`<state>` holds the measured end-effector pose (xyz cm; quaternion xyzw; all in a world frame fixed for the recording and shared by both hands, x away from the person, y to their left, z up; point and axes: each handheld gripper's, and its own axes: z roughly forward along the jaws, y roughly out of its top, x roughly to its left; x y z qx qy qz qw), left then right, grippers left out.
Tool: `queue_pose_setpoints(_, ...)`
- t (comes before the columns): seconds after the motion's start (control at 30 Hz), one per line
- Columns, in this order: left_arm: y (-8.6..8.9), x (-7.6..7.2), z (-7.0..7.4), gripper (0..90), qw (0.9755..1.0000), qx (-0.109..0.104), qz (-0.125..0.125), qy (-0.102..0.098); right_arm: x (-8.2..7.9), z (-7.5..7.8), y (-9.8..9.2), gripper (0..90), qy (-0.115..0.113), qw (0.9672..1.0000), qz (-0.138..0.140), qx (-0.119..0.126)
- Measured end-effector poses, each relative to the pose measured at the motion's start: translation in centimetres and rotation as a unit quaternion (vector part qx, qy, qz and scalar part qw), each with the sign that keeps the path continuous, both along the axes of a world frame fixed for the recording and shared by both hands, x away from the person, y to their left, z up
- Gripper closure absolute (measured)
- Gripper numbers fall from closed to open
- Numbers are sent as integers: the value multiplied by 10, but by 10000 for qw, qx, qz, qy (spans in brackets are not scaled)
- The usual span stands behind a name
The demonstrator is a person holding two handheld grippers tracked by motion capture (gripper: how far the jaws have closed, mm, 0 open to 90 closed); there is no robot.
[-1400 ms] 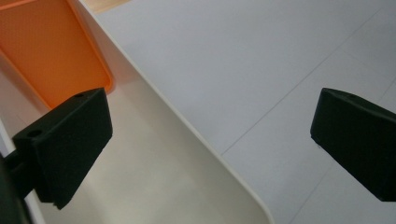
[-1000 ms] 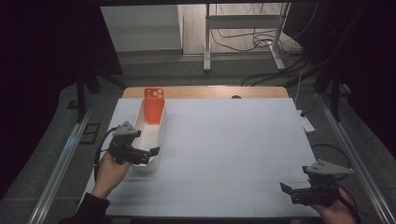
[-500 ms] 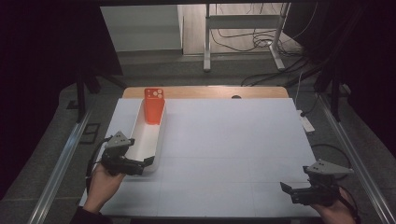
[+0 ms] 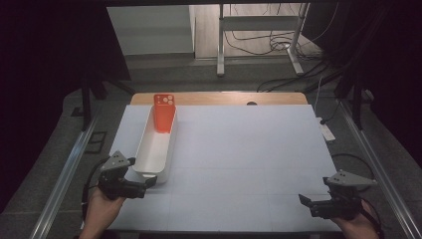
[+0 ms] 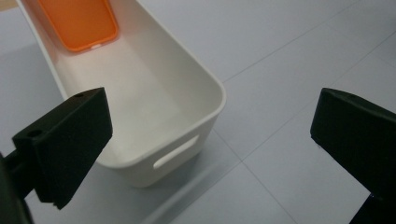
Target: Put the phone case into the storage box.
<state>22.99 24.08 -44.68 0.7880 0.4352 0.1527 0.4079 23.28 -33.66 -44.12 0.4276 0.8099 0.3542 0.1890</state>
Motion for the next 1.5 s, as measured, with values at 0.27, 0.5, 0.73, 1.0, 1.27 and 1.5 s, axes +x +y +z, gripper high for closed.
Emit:
queue_pose_setpoints(0.27,7,-13,-7,0,9999,62,86,123,0,0,0,0,2,10000,-13,-8)
queue_pose_setpoints(0.5,12,-22,-11,0,9997,65,161,180,0,0,0,0,9,10000,-47,-18)
queue_pose_setpoints(0.73,16,-31,-16,0,9994,82,207,270,0,0,0,0,8,10000,-55,-27)
queue_pose_setpoints(1.0,20,-39,-20,0,9991,77,271,312,1,0,0,0,30,9999,-106,-46)
queue_pose_setpoints(1.27,20,-44,-20,0,9991,154,274,301,1,0,0,0,30,9999,-110,-71)
queue_pose_setpoints(1.5,20,-43,-21,2,9988,104,345,340,1,-1,1,0,35,9999,-114,-98)
